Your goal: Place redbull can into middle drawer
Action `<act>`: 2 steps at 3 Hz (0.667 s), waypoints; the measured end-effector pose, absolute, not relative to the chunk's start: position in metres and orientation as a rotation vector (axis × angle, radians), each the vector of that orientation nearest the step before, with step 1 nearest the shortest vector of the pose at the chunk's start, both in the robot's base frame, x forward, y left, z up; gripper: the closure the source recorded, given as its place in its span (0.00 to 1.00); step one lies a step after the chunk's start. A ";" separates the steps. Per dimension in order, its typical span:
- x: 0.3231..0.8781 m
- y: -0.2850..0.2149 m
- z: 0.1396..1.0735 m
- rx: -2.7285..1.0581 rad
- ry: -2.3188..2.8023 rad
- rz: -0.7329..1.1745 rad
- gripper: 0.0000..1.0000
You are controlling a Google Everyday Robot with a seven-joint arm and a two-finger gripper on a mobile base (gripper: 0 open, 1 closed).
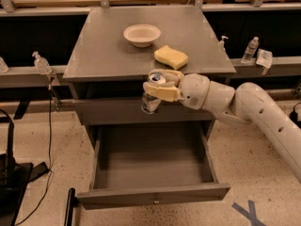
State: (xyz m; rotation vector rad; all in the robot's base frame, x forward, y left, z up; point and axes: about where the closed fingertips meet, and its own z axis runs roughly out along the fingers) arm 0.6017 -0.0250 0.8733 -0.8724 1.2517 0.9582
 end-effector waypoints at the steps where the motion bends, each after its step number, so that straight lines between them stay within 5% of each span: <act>1: 0.599 -0.022 0.874 -0.881 1.247 0.966 1.00; 2: 0.600 -0.020 0.874 -0.903 1.249 0.947 1.00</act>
Offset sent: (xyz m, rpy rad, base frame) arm 0.0004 0.0023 -0.0020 -0.0573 -0.0307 0.0004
